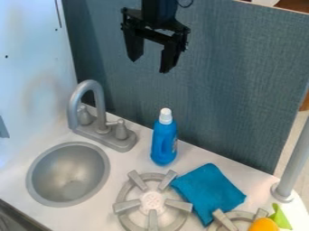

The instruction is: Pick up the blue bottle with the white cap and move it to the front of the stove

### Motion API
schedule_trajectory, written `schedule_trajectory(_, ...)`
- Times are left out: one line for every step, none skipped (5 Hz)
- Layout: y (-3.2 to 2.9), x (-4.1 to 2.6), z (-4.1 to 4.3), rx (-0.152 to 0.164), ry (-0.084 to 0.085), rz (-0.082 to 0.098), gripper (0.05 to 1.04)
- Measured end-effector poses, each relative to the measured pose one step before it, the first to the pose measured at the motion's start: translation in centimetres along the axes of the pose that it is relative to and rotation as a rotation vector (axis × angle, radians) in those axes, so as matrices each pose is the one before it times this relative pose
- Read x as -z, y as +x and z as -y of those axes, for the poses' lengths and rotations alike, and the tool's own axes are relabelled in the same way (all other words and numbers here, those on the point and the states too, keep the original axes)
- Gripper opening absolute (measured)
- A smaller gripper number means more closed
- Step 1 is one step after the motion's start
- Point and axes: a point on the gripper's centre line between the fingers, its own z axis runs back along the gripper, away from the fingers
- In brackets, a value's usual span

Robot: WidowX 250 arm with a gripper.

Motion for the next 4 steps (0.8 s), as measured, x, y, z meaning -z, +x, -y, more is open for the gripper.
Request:
schedule_trajectory(-0.083, 1.376, 0.039, -0.0019, 0.0003, -0.0384, 1.009)
schedule_trajectory(1.032, 2.507, 0.164, -0.0125, 0.0016, -0.0336, 1.009)
schedule_trajectory(1.751, 1.735, 0.033, -0.0293, 0.0021, 0.0678, 1.009)
schedule_trajectory(0.912, 3.113, -0.31, 0.0073, 0.0316, 0.0369, 1.009)
